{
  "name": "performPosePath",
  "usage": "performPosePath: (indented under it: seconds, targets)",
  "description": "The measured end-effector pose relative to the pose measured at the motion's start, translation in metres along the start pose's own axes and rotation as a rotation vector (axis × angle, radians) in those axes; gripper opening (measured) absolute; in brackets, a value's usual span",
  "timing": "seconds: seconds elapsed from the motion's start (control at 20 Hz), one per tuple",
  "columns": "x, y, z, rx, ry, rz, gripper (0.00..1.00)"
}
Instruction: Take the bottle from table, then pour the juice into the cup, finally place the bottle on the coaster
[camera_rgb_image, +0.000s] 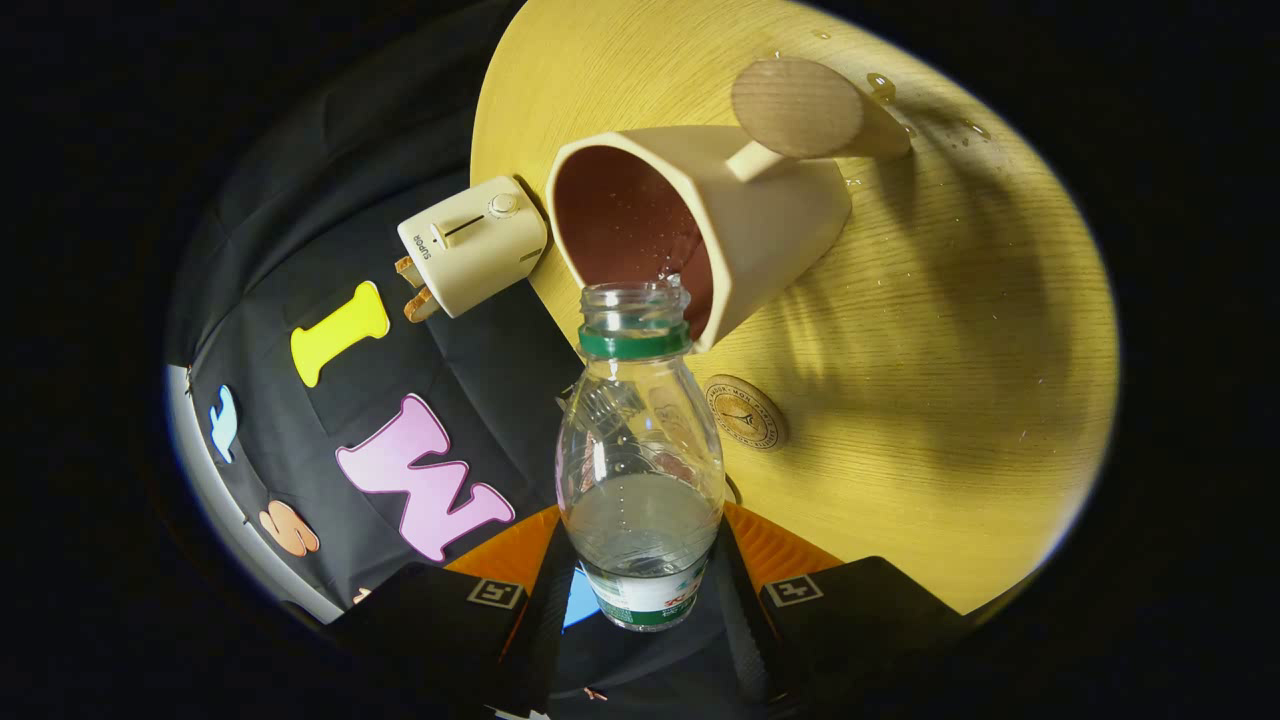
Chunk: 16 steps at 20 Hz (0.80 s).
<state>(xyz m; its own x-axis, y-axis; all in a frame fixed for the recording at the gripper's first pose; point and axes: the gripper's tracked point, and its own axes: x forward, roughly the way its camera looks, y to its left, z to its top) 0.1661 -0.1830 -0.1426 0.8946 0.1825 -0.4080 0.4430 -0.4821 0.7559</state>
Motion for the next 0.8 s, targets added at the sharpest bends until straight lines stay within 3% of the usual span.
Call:
performPosePath:
  seconds: [0.8]
  targets:
    - [0.000,0.044,0.003,0.254,-0.053,0.081,0.72]
